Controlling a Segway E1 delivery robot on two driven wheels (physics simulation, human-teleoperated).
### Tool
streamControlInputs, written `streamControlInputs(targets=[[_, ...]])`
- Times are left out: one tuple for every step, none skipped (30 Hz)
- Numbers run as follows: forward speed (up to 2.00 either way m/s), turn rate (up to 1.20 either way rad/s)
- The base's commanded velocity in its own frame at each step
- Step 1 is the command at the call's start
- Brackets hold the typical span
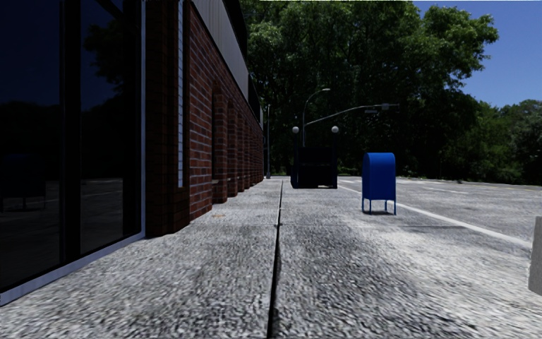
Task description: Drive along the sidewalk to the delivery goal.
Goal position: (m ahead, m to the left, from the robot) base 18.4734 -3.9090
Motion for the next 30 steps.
streamControlInputs(targets=[[2.00, 0.00], [2.00, 0.00], [2.00, 0.00], [2.00, 0.00], [2.00, 0.00], [2.00, 0.00], [2.00, 0.00], [2.00, 0.00], [2.00, 0.00], [2.00, 0.00], [2.00, 0.00], [2.00, 0.00], [2.00, 0.00], [2.00, 0.00], [2.00, 0.00], [2.00, 0.00], [2.00, 0.00], [2.00, 0.00], [2.00, 0.00], [2.00, 0.00], [2.00, 0.00], [2.00, 0.00], [2.00, 0.00], [2.00, 0.00], [2.00, 0.00], [2.00, 0.00], [2.00, 0.00], [2.00, 0.00], [2.00, 0.00], [2.00, 0.00]])
